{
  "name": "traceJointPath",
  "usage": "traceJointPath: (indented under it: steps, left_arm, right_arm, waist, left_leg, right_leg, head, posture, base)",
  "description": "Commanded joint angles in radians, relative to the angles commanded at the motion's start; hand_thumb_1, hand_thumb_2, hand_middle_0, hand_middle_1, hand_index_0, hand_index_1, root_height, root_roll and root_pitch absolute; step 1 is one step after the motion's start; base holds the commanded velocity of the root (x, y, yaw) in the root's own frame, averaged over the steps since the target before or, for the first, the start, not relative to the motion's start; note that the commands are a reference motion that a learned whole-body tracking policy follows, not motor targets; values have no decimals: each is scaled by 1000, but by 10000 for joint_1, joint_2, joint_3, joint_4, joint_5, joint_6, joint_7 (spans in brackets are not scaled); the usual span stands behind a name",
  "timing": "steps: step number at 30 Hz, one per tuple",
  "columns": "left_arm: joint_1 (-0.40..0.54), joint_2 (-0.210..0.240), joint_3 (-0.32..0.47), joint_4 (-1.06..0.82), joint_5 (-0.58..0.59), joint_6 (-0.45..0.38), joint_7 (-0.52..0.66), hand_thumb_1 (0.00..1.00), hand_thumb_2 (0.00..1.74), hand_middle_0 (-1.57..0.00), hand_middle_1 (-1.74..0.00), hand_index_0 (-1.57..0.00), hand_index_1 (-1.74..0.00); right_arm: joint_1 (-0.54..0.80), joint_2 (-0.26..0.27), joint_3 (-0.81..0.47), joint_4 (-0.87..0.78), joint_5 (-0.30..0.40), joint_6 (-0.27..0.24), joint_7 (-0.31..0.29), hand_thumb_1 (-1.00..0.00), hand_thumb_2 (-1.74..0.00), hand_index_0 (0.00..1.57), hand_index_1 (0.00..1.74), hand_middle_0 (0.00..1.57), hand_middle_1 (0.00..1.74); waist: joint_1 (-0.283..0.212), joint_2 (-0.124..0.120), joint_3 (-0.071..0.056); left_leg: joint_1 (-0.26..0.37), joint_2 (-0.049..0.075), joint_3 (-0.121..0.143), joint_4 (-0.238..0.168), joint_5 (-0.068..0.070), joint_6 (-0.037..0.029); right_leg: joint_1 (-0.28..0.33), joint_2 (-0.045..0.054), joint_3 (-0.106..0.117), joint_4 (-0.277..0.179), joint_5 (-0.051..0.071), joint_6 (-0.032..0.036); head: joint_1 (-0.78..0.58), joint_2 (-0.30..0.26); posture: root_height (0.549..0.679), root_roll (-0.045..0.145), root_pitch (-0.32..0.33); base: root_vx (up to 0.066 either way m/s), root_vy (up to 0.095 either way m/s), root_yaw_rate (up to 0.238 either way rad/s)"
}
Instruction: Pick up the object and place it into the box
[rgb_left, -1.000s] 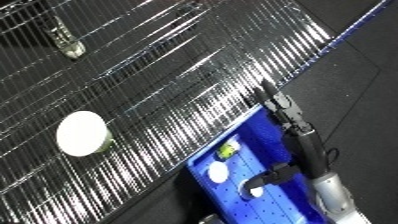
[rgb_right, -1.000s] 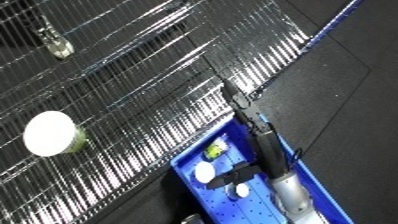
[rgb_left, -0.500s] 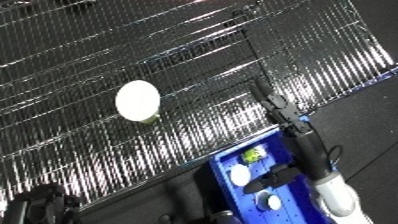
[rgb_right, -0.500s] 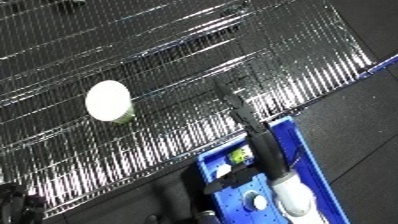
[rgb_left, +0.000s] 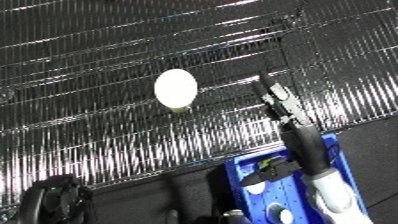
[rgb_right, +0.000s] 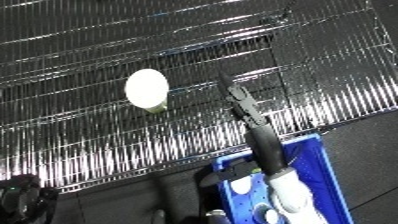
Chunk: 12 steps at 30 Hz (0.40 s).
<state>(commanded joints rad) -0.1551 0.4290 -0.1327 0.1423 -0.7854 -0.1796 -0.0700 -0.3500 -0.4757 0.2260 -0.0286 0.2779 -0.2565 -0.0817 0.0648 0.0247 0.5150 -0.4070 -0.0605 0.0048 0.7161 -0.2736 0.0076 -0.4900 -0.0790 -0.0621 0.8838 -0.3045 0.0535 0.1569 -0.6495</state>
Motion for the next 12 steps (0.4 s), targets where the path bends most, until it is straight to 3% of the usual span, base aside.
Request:
traceJointPath:
  steps: [7, 12]
  left_arm:
    - [-77, -1, -10, -154, 8, 82, -8, 1000, 1740, -1570, -1740, -1570, -1740]
    - [-106, -18, -119, -254, -25, 184, 32, 1000, 1740, -1570, -1740, -1570, -1740]
  right_arm:
    - [-196, 209, 68, 475, 236, -32, -320, 0, 0, 0, 0, 0, 0]
    - [-455, 384, 60, 810, 243, -127, -585, 0, 0, 0, 0, 0, 0]
  waist:
    - [97, 84, 46]
    - [130, 156, 50]
  left_leg:
    - [-185, -78, 16, 256, -99, 25]
    - [-486, -104, 48, 578, -219, 68]
  right_leg:
    - [-241, -89, -57, 260, -31, -14]
    - [-615, -108, -70, 568, -71, -46]
  head:
    - [260, 93]
    - [397, 491]
  posture:
    - [623, 58, -31]
    - [619, 59, -24]
  base:
    - [58, 28, 110]
    - [48, 30, 63]
